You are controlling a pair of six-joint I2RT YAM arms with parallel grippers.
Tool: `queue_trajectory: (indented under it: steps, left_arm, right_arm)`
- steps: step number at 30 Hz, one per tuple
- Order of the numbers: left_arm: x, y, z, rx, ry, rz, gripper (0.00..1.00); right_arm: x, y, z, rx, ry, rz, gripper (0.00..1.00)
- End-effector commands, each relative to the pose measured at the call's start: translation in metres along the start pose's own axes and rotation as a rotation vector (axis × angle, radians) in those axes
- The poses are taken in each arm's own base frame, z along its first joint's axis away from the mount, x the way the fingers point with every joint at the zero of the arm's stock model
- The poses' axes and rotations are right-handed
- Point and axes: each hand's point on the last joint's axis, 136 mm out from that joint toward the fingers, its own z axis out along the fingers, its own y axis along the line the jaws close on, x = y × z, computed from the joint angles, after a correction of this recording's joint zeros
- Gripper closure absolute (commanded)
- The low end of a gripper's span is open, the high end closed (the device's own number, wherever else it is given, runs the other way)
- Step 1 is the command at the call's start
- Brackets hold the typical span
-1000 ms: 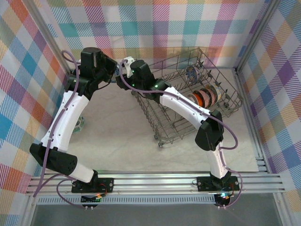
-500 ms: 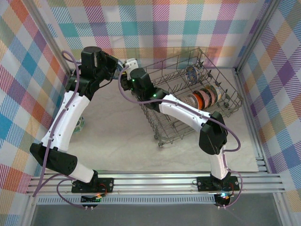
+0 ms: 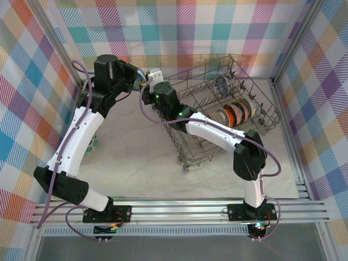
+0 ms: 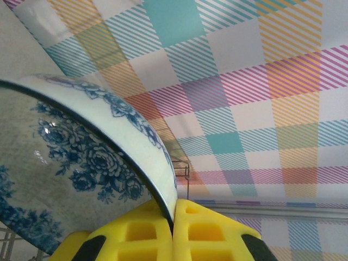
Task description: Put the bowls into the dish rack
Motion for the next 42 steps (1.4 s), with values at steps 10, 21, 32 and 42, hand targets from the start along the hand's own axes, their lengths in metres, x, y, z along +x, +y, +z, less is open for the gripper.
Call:
queue_trajectory:
  steps: [10,21,32,42]
  left_arm:
    - [-0.003,-0.021,-0.018,0.093,-0.011,-0.03,1.0]
    - [0.014,-0.018,-0.012,0.099,0.075,0.013,0.83]
    - [0.014,-0.033,-0.023,0.143,0.067,0.078,0.54]
    - [0.013,-0.059,-0.036,0.205,0.079,0.277,0.35]
  right_arm:
    - [-0.056,-0.004,-0.011,0.038,-0.144,0.028,0.75]
    - [-0.071,-0.016,-0.02,0.101,-0.204,-0.012,0.9]
    - [-0.078,-0.024,-0.027,0.137,-0.2,-0.037,0.96]
    - [-0.089,-0.069,-0.037,0.242,-0.16,-0.01,0.95]
